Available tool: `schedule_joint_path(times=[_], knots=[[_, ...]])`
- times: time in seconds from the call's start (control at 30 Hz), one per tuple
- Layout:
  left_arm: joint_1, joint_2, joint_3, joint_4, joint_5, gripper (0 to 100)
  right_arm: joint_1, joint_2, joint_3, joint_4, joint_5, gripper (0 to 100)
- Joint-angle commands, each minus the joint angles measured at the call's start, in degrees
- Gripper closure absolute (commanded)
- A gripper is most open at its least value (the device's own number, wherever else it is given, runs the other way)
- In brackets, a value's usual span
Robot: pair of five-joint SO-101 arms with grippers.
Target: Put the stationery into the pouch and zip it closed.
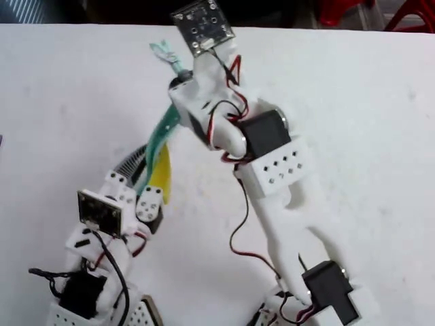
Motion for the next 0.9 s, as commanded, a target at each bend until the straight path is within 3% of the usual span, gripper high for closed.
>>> schedule_joint_path(times=[0.0,0.4,0.87], knots=[[-0.04,-0.31,-0.18,-2.11,-1.32,98,-1.10,-0.57,-0.53,-1.63,-0.62,98.1],[0.40,-0.31,-0.53,1.49,-1.49,98,8.13,0.57,0.00,-16.22,-0.53,98.1],[0.04,-0.31,-2.29,4.48,-1.58,98,16.57,13.05,-0.44,-23.78,-0.44,98.1]])
